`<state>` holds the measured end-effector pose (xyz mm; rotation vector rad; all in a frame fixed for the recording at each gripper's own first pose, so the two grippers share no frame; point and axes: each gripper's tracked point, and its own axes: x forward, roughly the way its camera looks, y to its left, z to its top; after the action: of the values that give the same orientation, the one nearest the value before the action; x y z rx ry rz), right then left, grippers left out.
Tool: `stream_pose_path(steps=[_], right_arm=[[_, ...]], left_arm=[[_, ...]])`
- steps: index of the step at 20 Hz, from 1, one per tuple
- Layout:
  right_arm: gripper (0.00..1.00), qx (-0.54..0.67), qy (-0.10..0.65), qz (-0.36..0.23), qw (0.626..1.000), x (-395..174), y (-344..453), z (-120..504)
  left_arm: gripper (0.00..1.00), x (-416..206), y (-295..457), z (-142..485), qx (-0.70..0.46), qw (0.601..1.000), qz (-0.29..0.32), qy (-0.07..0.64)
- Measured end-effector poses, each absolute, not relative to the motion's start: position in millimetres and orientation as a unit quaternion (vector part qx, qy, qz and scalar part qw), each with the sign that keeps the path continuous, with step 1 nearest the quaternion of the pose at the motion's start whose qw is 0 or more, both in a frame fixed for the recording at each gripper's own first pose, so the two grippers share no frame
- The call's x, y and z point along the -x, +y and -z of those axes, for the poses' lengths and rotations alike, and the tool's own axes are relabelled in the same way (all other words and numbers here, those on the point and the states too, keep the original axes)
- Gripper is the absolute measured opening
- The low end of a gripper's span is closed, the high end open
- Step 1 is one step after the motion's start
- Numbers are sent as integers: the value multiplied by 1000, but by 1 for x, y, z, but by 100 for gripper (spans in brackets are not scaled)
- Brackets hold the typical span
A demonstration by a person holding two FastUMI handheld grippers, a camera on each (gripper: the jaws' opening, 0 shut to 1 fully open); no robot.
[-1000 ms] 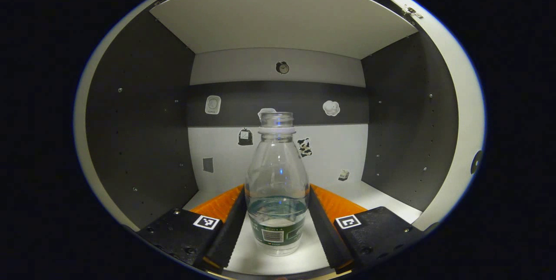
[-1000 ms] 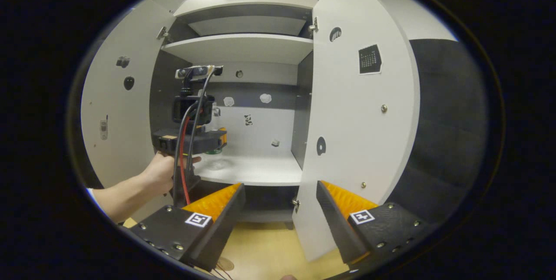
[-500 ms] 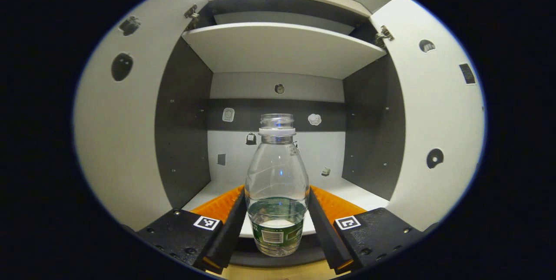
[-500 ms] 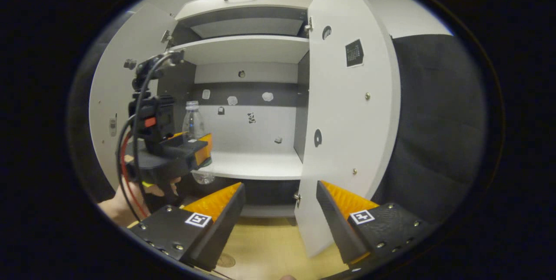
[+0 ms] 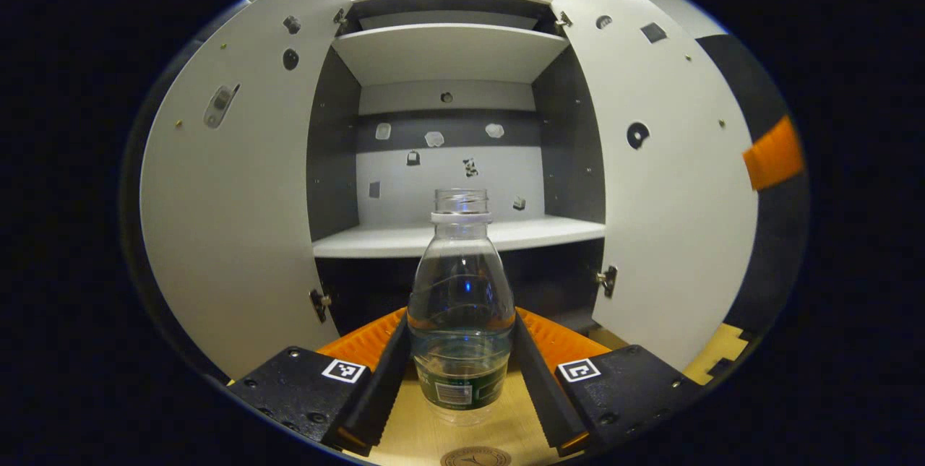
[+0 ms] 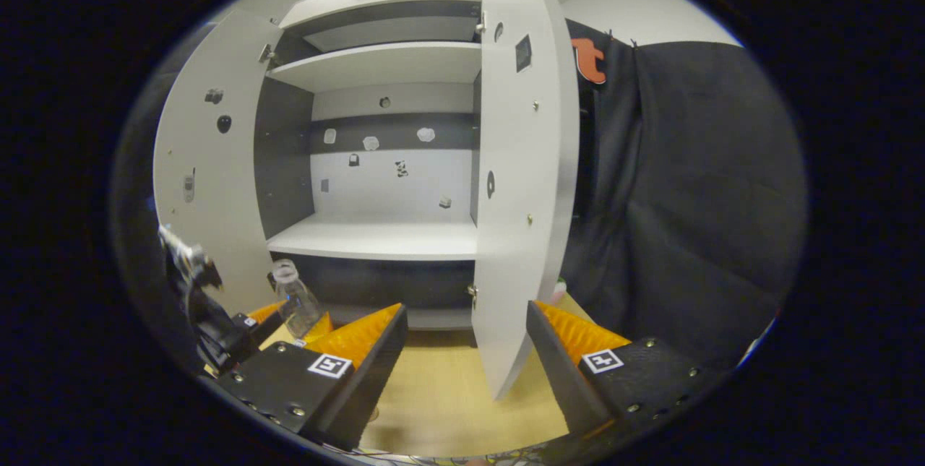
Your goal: Grasp the bottle in the cabinet with the left hand and place it on the coaster, then close the right door with the right hand and the left door with the left hand.
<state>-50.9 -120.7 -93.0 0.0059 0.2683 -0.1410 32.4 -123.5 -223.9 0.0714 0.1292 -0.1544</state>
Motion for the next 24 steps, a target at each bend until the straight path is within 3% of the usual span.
stream_pose_path(steps=[13,24], right_arm=[[100,3,206,81,975,84,-145,154],[97,2,218,66,974,81,-137,164]], left_arm=[[82,5,-121,368,-31,986,65,153],[82,28,-117,366,-42,986,55,154]])
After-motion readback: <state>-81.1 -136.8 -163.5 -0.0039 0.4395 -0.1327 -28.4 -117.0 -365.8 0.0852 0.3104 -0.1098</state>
